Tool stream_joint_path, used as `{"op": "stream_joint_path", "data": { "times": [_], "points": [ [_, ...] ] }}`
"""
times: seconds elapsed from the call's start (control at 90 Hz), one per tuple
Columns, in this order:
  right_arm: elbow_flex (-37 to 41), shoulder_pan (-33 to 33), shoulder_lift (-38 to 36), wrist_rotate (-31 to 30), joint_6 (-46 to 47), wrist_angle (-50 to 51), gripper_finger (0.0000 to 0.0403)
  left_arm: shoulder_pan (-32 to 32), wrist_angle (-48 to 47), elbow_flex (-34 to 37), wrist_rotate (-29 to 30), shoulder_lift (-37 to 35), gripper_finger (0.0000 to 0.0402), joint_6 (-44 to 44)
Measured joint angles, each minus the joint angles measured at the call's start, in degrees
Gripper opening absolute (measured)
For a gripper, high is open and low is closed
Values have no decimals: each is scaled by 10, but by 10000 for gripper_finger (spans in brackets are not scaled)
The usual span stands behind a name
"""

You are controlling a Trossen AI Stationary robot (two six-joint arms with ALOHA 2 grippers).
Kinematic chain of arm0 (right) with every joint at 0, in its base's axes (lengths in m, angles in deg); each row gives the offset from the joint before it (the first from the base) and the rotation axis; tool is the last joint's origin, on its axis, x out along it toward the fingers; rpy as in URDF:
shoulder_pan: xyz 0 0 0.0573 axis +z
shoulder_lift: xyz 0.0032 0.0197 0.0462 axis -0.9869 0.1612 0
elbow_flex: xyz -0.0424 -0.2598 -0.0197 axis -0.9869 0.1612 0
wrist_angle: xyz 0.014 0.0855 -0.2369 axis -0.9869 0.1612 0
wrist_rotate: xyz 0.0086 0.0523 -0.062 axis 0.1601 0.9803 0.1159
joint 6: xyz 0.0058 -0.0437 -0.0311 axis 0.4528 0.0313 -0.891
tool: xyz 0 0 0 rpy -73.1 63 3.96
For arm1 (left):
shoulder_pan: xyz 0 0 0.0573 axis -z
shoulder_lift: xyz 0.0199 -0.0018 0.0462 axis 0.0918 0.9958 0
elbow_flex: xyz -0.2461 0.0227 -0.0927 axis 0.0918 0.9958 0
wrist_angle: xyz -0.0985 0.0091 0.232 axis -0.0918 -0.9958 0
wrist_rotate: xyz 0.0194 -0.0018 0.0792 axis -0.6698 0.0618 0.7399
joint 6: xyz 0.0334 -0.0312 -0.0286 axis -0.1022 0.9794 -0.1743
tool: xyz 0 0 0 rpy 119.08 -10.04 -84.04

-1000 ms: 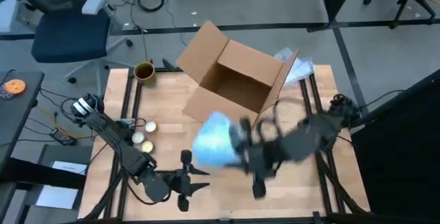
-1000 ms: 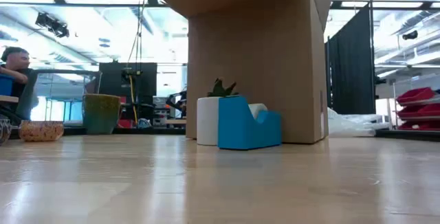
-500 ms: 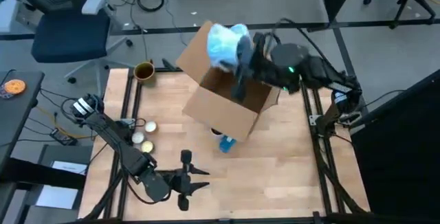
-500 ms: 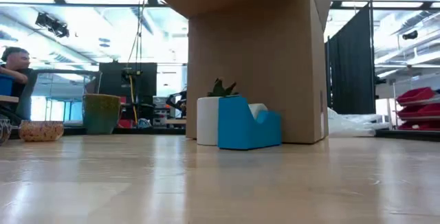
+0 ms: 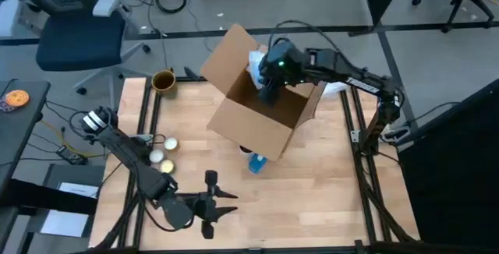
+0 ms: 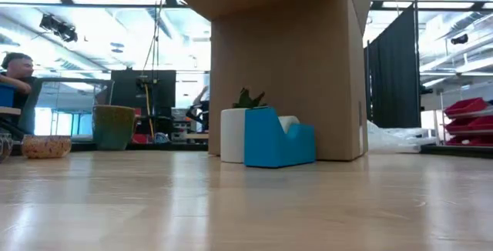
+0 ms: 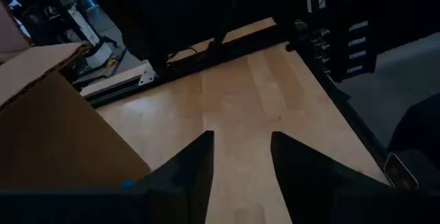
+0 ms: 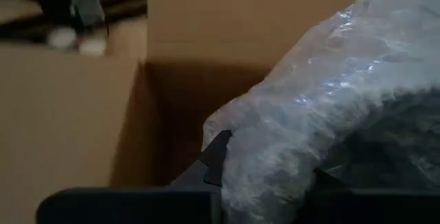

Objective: Wrap mug
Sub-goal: Put the wrapped blue mug into the cardboard box

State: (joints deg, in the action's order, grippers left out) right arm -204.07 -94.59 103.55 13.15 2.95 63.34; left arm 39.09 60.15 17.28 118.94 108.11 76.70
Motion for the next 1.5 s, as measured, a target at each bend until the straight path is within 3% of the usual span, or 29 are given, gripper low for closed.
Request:
{"op": "stream_joint_path", "data": {
  "times": [0.344,0.678,0.844,1.156,1.5],
  "points": [
    [182,-64,0,111,77,-9,20,0,0,0,0,0,131,0],
    [331,-65,0,120,103,-32,25,-4,0,0,0,0,131,-4],
    [373,-65,0,169,118,-58,38,-6,0,0,0,0,131,-4],
    [362,-62,-2,165,119,-90,94,-6,-2,0,0,0,131,-4],
    [241,-61,-3,157,118,-94,194,-6,-5,0,0,0,131,-13]
  ]
}}
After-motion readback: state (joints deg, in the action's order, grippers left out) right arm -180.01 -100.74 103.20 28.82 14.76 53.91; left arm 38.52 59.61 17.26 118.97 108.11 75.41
